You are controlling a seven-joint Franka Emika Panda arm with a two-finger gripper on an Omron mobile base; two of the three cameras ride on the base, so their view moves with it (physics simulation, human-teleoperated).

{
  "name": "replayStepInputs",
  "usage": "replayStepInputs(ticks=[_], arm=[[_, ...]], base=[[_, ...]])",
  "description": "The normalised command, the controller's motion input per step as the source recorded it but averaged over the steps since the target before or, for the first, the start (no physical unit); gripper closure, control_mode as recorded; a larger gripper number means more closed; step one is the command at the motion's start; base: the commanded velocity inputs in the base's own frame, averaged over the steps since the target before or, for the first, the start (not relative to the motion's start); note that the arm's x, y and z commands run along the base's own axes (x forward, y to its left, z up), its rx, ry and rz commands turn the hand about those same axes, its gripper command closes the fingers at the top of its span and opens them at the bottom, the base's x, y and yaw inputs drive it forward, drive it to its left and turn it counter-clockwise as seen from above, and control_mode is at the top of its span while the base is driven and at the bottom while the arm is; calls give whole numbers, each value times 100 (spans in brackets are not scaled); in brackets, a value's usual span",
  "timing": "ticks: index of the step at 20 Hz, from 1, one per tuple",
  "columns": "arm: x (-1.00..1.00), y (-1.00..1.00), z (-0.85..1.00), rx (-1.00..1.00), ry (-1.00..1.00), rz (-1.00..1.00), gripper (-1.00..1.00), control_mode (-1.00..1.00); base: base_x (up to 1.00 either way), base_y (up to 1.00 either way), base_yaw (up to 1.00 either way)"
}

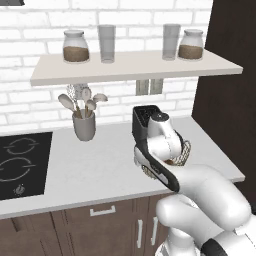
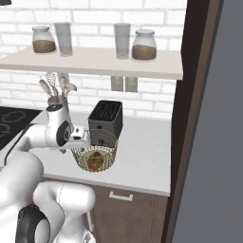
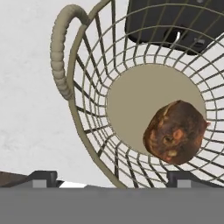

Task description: Open the cabinet, pick up the bread from the cabinet and place it in the basket. Then move the basket to the dining counter.

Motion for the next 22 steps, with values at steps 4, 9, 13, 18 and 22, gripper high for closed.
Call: replayStepInputs(ticks=[4, 9, 13, 18, 22], arm=[[19, 0, -38, -4, 16, 10, -100, -100], [4, 0, -30, -2, 9, 8, -100, -100], [7, 0, -21, -1, 4, 5, -100, -100], [0, -3, -27, 0, 2, 4, 100, -100], [0, -6, -29, 0, 0, 4, 100, -100]], base=[[0, 0, 0], [0, 0, 0], [0, 0, 0], [0, 0, 0], [0, 0, 0]])
